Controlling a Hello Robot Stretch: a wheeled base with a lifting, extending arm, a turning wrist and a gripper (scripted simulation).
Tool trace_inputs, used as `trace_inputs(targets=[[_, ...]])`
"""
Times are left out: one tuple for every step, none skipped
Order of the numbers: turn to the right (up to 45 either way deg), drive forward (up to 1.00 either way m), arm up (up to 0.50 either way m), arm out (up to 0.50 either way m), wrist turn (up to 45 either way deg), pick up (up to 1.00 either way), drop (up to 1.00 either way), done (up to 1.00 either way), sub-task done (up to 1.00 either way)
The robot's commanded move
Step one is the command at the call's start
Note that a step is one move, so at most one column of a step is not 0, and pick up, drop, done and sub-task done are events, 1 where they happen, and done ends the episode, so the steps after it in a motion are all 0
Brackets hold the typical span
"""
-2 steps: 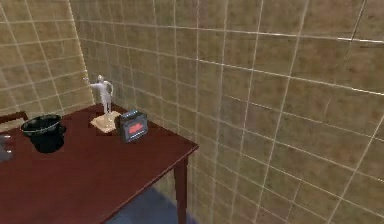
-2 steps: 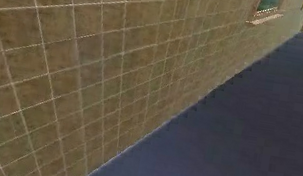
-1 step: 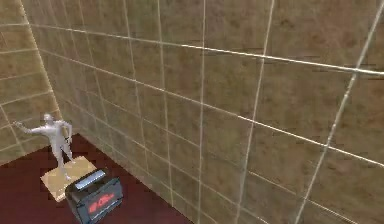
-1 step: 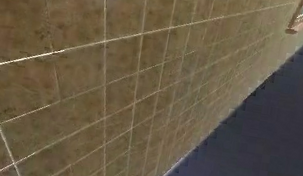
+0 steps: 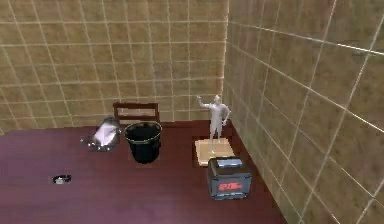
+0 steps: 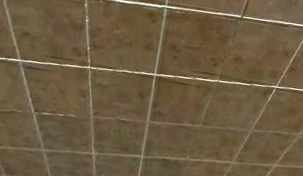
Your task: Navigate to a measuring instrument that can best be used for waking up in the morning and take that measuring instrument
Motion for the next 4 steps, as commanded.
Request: trace_inputs(targets=[[-45.0, 0.00, 0.00, 0.00, 0.0, 0.00, 0.00, 0.00, 0.00], [-27.0, 0.00, 0.00, 0.00, 0.0, 0.00, 0.00, 0.00, 0.00], [0.0, 0.00, 0.50, 0.00, 0.0, 0.00, 0.00, 0.00, 0.00], [0.0, 0.00, 0.34, 0.00, 0.0, 0.00, 0.00, 0.00, 0.00]])
